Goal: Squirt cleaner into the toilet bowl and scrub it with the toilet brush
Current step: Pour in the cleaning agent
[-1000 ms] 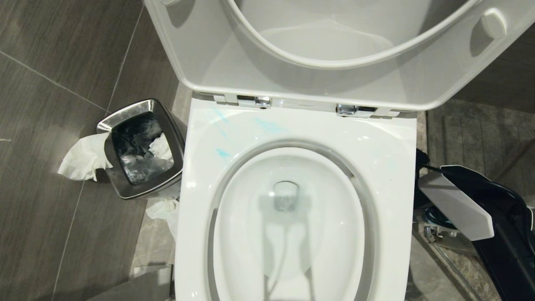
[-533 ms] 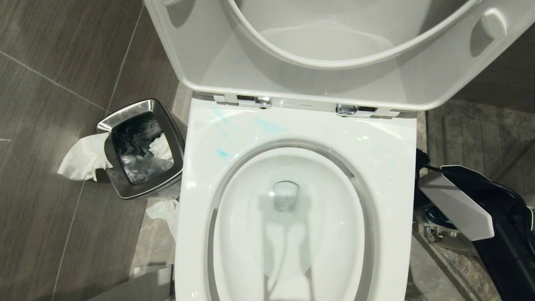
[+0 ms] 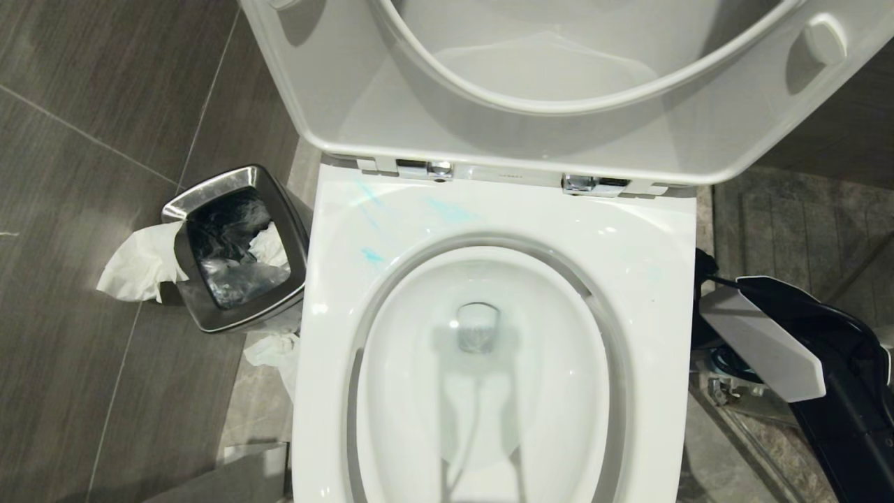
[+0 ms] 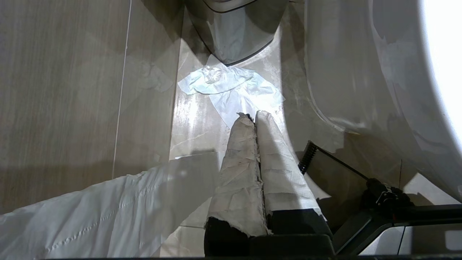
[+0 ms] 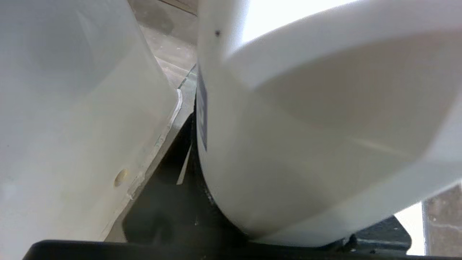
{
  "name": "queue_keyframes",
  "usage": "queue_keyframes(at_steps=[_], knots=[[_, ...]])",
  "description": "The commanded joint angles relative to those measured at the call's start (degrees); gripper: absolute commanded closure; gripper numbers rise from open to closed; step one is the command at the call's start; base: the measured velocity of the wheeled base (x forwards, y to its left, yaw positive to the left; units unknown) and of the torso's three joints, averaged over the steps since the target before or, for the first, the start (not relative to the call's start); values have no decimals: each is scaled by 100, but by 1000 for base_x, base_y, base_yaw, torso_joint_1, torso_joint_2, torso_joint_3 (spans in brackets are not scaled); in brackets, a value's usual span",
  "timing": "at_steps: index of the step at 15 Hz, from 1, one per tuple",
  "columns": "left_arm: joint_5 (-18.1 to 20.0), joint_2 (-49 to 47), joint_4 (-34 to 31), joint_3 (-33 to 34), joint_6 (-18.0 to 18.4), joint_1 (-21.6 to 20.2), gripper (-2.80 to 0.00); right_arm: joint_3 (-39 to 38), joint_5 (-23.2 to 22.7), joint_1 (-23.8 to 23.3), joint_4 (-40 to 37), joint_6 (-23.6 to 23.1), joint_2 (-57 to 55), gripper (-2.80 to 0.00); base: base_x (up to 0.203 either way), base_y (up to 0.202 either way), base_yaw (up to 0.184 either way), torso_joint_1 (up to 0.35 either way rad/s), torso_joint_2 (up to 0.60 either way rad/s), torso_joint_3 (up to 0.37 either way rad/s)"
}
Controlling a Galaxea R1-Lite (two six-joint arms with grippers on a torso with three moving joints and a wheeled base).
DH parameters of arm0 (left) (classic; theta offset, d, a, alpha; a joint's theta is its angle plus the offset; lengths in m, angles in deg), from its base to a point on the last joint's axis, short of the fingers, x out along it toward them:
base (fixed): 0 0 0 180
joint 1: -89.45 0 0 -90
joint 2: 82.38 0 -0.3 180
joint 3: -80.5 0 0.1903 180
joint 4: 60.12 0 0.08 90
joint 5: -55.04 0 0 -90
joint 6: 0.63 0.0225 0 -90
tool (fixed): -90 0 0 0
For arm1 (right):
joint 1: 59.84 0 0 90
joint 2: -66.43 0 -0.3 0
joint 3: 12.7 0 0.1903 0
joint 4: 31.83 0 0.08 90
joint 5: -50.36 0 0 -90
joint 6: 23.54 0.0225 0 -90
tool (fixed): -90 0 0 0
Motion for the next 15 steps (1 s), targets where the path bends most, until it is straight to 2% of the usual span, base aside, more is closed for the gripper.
queue_keyframes(at_steps=[1,4,9,15], knots=[[2,-9,-1,-1,0,2,0,-7,20,-7,51,-19,-9,0,0,0,0,0,0,0],[2,-9,-1,-1,0,2,0,-7,282,-7,51,-112,2,0,0,0,0,0,0,0],[2,-9,-1,-1,0,2,0,-56,1187,-7,51,-259,72,0,0,0,0,0,0,0],[2,-9,-1,7,0,2,0,-660,1590,-57,51,-256,827,0,0,0,0,0,0,0]])
